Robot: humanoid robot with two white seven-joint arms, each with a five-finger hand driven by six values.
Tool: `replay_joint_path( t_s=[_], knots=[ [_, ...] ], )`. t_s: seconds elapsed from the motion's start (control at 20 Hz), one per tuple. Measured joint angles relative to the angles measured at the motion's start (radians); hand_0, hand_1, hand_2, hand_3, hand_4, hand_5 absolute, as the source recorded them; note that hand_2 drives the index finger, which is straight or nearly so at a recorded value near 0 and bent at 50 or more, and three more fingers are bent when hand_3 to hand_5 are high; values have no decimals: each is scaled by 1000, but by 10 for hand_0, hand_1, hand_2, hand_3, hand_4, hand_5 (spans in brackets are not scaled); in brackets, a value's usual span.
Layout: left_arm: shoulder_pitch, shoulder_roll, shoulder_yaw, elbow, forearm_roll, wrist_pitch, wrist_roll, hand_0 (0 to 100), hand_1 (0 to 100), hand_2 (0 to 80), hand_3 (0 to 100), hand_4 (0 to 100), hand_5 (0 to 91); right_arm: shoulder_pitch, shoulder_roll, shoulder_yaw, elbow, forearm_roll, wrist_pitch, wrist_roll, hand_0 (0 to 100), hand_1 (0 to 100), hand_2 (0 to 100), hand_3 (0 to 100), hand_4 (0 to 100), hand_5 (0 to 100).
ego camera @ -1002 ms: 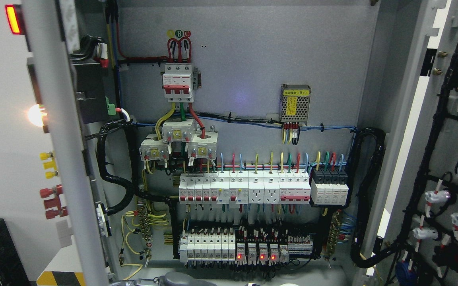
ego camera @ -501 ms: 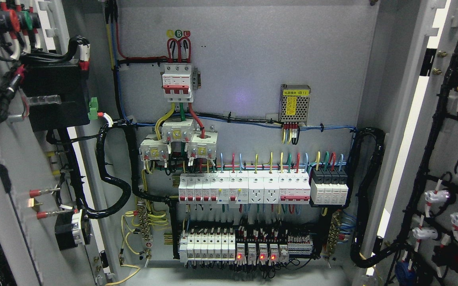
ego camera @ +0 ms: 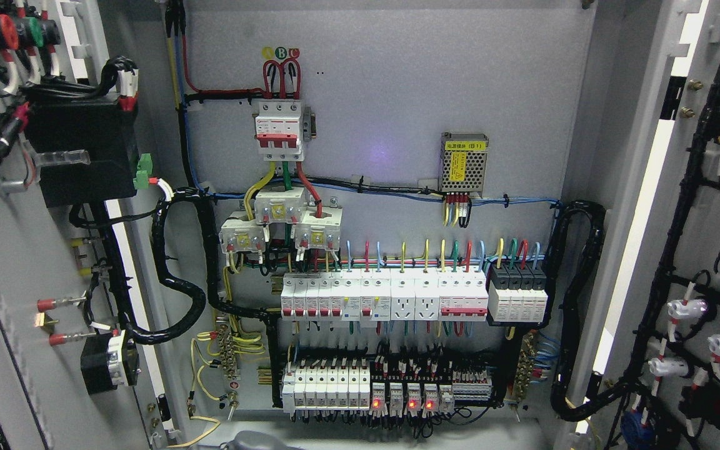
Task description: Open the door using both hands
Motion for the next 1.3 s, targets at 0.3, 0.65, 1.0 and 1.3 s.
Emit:
replay_joint_path(
  t_s=[0.3, 0.65, 1.0, 1.3],
  knots=[
    [10, 1, -2, -3, 0, -5, -2, 0, 0, 0, 0, 0, 0, 208, -77, -127, -76, -1, -199, -139, 0, 0, 0, 0, 0, 0],
    [104, 11, -64, -235, 0, -10, -22, 0, 0, 0, 0, 0, 0, 487, -162, -237, -197, -6, -657, -195, 0, 0, 0, 0, 0, 0],
    [192, 79, -247, -811, -19, -65, -28, 0, 0, 0, 0, 0, 0, 699, -232, -327, -318, -41, -974, -213, 0, 0, 0, 0, 0, 0],
    [165, 125, -351, -1211, -86, -445, -41, 0, 0, 0, 0, 0, 0, 825, -281, -401, -398, -191, -1049, -293, 0, 0, 0, 0, 0, 0]
  ],
)
